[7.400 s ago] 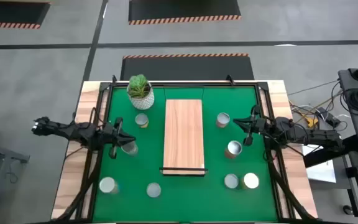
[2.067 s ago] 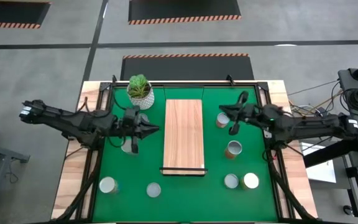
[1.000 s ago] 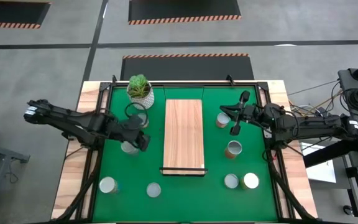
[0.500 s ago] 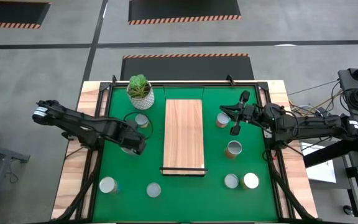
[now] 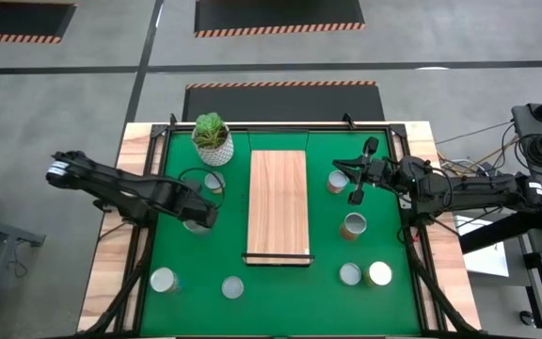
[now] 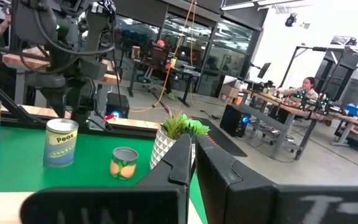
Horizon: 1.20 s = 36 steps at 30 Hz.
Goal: Pick and place cans onto a shelf
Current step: Put the canned peas on the shelf
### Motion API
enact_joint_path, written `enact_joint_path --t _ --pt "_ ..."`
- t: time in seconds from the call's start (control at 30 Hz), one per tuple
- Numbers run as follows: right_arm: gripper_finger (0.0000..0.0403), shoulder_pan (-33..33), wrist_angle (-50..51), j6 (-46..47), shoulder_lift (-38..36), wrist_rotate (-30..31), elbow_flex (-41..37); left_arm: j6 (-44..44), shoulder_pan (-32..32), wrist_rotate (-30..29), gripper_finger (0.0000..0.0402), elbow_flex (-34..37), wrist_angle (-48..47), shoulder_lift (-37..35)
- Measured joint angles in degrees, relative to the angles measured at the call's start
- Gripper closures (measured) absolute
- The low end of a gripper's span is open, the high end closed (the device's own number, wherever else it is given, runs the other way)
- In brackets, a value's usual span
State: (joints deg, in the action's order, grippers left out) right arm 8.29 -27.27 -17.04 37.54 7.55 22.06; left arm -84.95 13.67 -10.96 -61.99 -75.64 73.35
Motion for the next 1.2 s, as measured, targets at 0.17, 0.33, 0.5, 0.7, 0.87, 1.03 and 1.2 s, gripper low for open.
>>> enact_joint_path --t 0.17,0.33,0.5,0.7,0.87,1.03,1.2 --pt "0.039 0.0 0.1 -0.3 0.0 0.0 0.0 -0.3 0.0 0.0 0.0055 1.1 -0.1 1.2" --pt "0.039 0.0 0.5 -0.5 0.0 0.0 0.0 -1.4 0.4 0.0 0.0053 1.9 0.1 1.5" --pt "0.039 0.0 0.5 -0.5 0.0 0.0 0.0 -2.2 1.3 0.0 0.0058 2.7 0.8 1.5" --pt "0.039 0.0 0.5 -0.5 0.0 0.0 0.0 -3.2 2.2 0.0 0.0059 5.8 2.9 1.5" --pt "0.039 0.0 0.5 -0.8 0.0 0.0 0.0 -3.2 2.2 -0.3 0.0059 6.2 3.8 1.5" --pt "0.039 0.0 0.5 -1.0 0.0 0.0 0.0 -3.2 2.2 -0.5 0.0059 6.2 3.9 1.5" --pt "0.039 0.0 0.5 -1.0 0.0 0.0 0.0 -2.5 2.2 -0.4 0.0059 6.3 4.2 1.5"
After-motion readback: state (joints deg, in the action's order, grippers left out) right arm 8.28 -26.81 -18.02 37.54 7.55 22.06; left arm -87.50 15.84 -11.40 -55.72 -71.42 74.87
